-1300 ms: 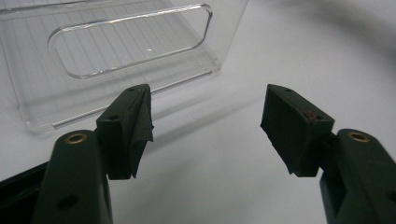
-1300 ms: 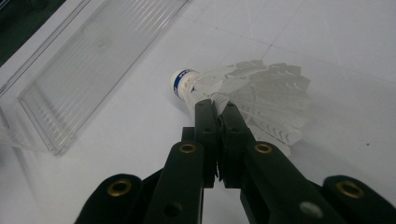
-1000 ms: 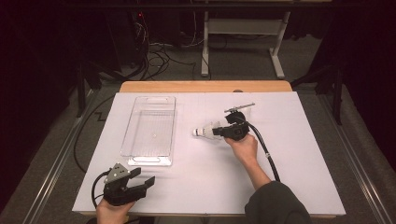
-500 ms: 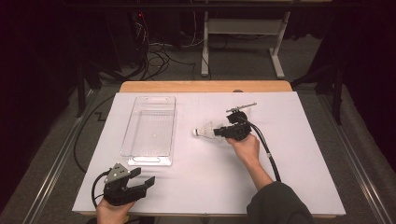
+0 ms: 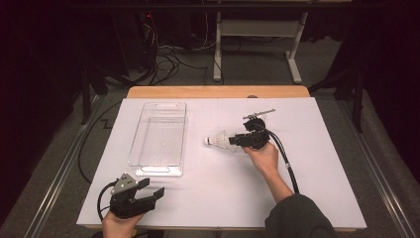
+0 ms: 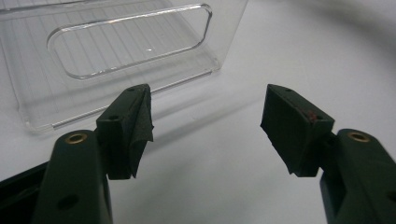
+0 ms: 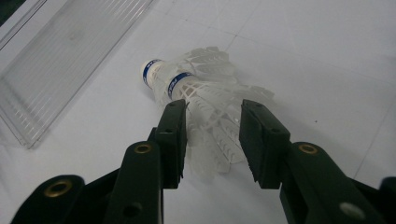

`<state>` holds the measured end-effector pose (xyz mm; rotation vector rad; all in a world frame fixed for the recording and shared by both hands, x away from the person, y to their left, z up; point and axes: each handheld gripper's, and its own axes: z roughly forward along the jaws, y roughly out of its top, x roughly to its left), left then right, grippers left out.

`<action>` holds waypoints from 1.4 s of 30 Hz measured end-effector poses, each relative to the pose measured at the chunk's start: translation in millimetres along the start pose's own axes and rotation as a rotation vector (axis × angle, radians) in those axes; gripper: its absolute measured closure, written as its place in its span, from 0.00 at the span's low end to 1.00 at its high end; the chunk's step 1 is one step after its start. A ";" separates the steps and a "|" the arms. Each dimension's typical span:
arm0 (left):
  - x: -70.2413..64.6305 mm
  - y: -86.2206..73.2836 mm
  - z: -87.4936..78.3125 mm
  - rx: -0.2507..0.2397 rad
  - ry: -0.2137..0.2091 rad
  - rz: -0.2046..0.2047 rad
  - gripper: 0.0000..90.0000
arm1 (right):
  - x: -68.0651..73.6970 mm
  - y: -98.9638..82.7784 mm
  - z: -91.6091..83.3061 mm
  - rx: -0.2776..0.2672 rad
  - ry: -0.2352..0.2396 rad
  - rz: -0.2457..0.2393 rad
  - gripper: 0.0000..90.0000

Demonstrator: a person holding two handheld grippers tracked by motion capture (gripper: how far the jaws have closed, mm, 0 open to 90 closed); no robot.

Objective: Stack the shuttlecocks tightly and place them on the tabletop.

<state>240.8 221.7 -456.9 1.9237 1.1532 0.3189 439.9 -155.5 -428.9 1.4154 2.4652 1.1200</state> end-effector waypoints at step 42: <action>-0.3 -2.5 -3.8 -0.007 0.010 -0.009 0.38 | -10.2 -5.8 -32.7 -0.085 -0.053 -0.042 0.57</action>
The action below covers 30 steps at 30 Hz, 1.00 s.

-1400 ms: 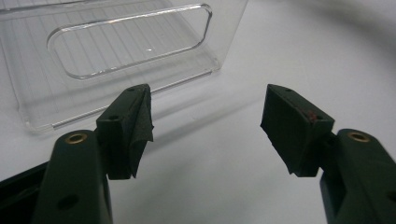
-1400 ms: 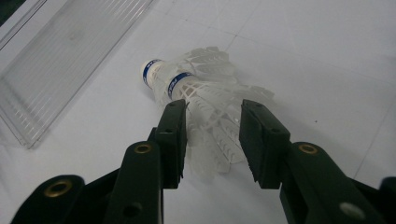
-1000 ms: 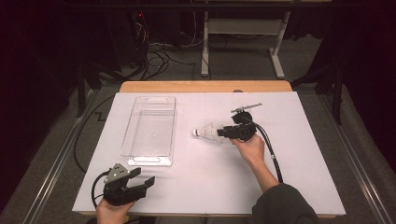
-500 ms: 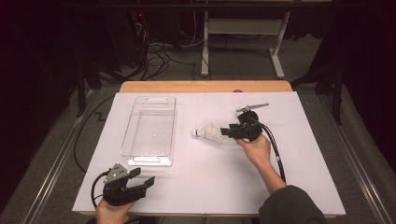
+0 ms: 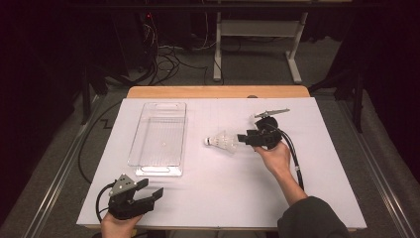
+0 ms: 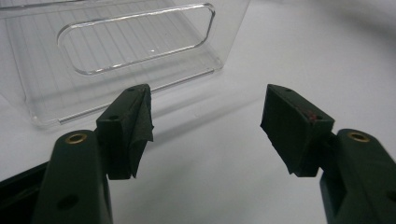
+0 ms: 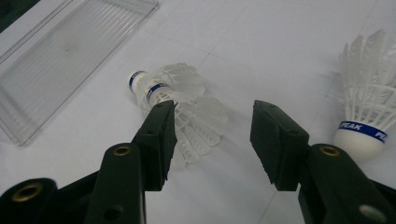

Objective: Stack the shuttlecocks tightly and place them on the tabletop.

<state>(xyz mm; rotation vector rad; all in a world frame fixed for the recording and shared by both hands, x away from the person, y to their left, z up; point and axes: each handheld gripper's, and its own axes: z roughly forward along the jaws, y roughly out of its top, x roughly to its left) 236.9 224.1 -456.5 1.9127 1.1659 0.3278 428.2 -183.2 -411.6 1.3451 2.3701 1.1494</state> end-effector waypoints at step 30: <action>3.7 0.0 -1.2 -0.022 0.010 -0.010 0.38 | -29.5 9.9 -18.0 -0.041 -0.114 -0.011 0.53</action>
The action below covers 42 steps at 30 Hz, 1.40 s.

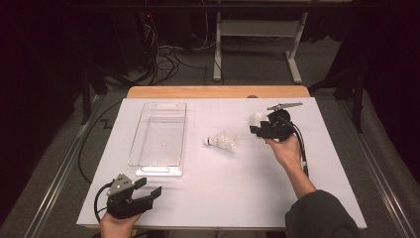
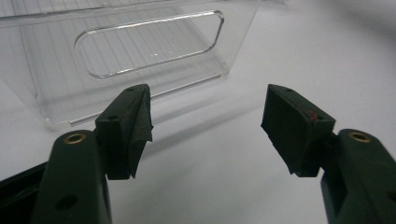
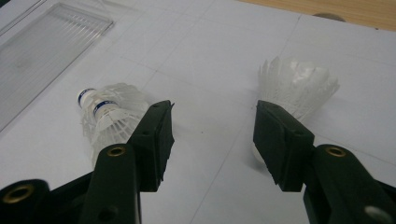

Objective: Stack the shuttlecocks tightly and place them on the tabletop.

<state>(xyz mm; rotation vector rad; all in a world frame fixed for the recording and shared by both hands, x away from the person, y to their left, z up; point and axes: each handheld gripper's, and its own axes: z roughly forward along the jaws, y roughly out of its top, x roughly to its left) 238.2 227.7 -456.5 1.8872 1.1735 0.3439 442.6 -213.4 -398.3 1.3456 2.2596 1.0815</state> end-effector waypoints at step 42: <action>2.4 -0.4 -1.0 -0.006 0.002 -0.004 0.37 | -29.5 38.4 24.7 0.103 -0.096 0.031 0.53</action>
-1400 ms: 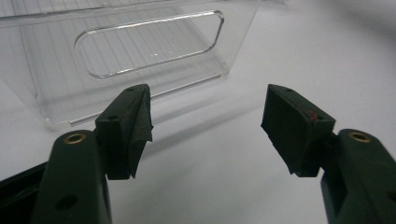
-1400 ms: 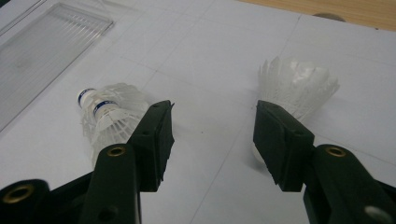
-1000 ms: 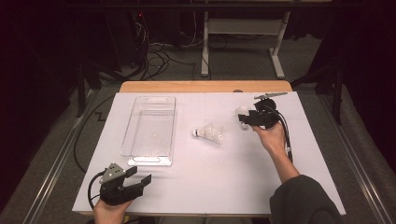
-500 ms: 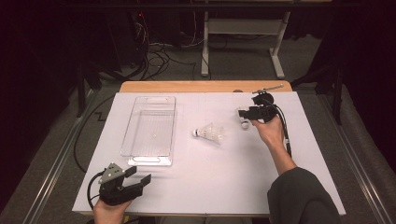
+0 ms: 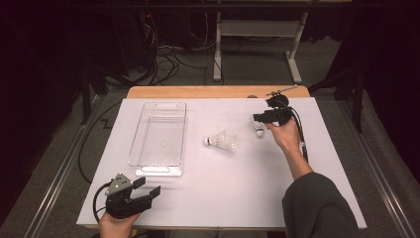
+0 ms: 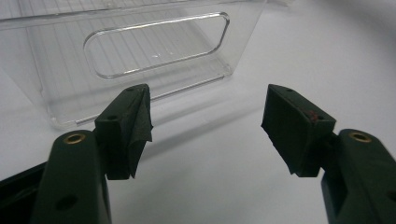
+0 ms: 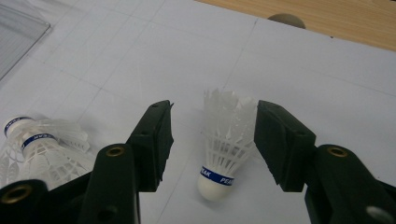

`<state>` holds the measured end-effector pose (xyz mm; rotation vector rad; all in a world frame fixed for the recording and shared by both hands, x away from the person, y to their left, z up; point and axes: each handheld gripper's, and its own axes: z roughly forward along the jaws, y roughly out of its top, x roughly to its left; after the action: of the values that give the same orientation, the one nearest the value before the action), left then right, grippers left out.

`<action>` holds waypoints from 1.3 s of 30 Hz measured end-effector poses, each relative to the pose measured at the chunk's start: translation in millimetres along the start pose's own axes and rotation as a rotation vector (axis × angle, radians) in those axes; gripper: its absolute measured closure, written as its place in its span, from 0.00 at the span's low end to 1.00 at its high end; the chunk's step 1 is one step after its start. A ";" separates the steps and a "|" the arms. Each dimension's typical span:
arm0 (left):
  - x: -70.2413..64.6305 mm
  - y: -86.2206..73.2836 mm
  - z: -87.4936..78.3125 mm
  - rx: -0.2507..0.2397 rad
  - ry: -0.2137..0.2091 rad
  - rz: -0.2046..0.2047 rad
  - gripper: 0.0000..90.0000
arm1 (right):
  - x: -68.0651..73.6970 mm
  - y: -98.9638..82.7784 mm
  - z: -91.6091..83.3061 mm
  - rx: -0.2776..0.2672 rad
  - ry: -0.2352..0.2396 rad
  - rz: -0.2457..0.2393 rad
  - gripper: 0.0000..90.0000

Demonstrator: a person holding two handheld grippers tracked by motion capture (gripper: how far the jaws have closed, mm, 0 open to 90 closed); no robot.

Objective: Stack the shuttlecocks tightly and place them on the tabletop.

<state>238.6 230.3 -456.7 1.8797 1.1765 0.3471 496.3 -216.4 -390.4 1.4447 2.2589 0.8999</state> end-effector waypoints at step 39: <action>-0.5 -0.8 -0.2 0.013 -0.008 0.003 0.37 | -2.6 33.2 32.1 0.130 -0.049 -0.045 0.60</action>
<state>237.7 230.2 -457.1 1.8924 1.1733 0.3336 538.7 -198.1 -393.1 1.4465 2.3421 0.7075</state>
